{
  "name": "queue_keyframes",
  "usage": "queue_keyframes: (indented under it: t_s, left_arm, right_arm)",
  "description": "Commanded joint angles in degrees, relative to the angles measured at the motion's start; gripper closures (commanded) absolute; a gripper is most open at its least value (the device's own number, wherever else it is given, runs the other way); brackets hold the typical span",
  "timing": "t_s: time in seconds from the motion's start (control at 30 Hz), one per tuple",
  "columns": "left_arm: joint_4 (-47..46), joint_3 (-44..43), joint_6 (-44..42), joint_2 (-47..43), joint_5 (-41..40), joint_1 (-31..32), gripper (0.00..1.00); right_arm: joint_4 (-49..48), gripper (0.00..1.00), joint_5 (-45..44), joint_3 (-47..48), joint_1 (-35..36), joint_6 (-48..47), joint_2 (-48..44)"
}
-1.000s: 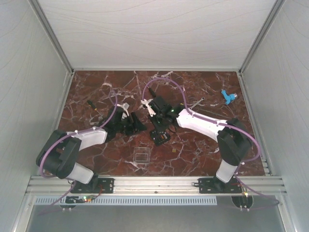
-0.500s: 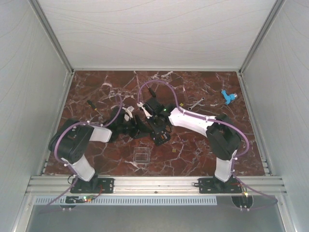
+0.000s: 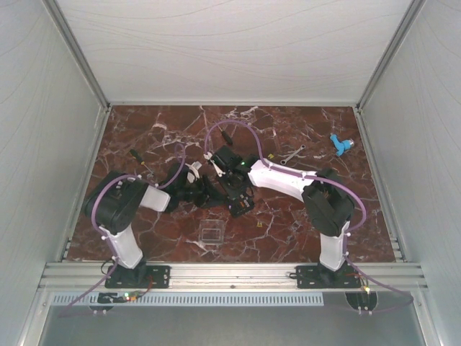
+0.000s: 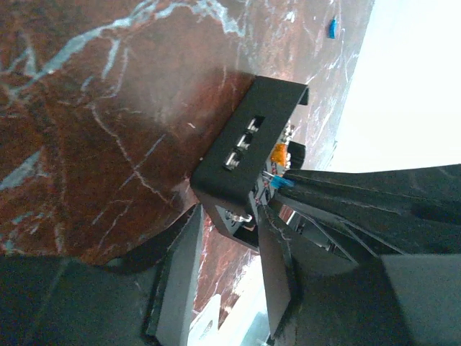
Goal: Snap on the fuse box
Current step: Install the fuse at the fuse box base.
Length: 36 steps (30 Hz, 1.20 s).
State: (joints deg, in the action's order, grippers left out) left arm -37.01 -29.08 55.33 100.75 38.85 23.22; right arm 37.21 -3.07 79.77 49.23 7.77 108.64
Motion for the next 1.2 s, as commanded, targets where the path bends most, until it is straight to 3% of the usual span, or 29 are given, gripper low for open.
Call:
queue_keyframes:
  t_s: [0.0, 0.4, 1.17]
  left_arm:
    - [-4.06, -1.13, 0.44, 1.97, 0.99, -0.37, 0.64]
    - [-4.97, -0.94, 0.74, 3.72, 0.79, -0.37, 0.72]
    - [-6.58, -0.36, 1.89, 3.58, 1.4, -0.37, 0.73]
  right_arm:
    - [0.88, 1.0, -1.78, 1.53, 0.73, 0.8, 0.79]
    - [1.31, 1.0, -2.84, 1.97, 0.86, 1.06, -0.47]
    - [0.68, 1.0, -2.3, 0.85, 0.9, 1.63, 2.0]
